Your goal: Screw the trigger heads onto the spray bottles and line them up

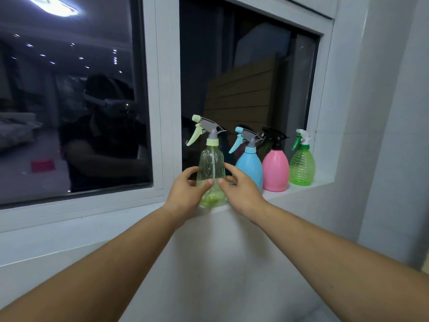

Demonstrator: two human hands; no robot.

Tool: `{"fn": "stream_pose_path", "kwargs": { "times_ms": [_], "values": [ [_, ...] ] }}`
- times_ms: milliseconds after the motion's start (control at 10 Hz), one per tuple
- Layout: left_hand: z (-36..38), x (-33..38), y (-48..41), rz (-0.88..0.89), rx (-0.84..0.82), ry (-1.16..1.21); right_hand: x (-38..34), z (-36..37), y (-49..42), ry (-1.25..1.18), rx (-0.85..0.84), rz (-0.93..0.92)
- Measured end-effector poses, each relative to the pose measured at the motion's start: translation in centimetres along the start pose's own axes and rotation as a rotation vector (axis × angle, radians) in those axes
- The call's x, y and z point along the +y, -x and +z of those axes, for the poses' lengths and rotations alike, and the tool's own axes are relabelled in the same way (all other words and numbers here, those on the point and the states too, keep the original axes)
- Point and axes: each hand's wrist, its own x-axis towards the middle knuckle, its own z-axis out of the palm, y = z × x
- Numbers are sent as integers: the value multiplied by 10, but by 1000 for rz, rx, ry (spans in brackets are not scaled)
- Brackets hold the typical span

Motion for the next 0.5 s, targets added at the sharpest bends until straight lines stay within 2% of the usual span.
{"fn": "stream_pose_path", "kwargs": {
  "times_ms": [400, 500],
  "values": [
    [0, -6, -6, 29, 11, -26, 9, 6, -2, -29, -23, -28],
    [0, -4, -3, -15, 34, -43, 10, 6, -1, -47, -12, 1]
  ]
}}
